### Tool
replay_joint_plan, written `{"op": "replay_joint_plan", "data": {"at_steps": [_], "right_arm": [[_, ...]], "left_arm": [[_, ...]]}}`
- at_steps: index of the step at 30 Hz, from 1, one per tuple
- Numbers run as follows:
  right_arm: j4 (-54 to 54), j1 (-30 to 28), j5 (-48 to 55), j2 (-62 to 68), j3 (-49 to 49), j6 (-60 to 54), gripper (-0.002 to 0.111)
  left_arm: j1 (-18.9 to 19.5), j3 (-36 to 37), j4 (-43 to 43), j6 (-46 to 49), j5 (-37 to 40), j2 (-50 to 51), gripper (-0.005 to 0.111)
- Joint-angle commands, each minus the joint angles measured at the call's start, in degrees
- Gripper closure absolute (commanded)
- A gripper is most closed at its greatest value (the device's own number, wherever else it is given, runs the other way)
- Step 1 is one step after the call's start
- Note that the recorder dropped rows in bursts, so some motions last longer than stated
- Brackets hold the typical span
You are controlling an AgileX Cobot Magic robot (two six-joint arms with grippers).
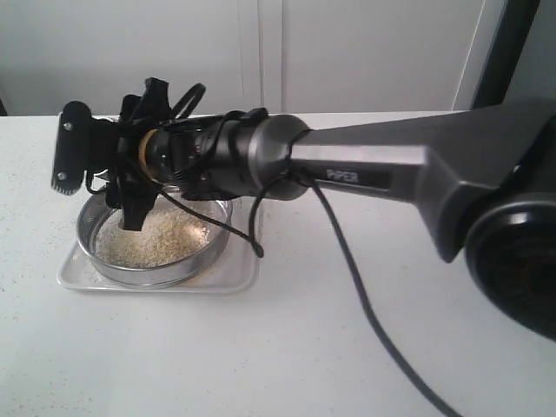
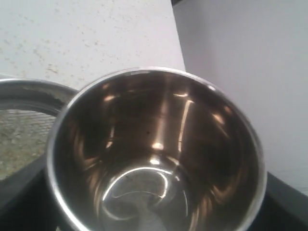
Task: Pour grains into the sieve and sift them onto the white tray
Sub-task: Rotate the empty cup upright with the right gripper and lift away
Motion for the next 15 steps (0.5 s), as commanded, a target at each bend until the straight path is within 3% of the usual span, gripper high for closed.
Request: {"op": "replay_joint_plan", "data": {"at_steps": [1,8,11,15], "right_arm": [[0.6,-3.6,-13.5,-5.4,6.9,2.7,0.108],[-0.3,-8.4,-31.2,-9.6,15.0,1.1,0.108],[-8.0,-8.5,-37.9,-12.0,19.0,-5.3,0.108],[-14.5,-8.5,-41.6,-16.6,23.4,-5.3,0.108]], "left_arm": [[-0.4,0.3,-0.6,0.0,-0.2,-0.3,0.107],[-0.4,0.3,-0.6,0.0,-0.2,-0.3,0.107],[-0.4,0.3,-0.6,0.0,-0.2,-0.3,0.107],[-0.4,0.3,-0.6,0.0,-0.2,-0.3,0.107]]}}
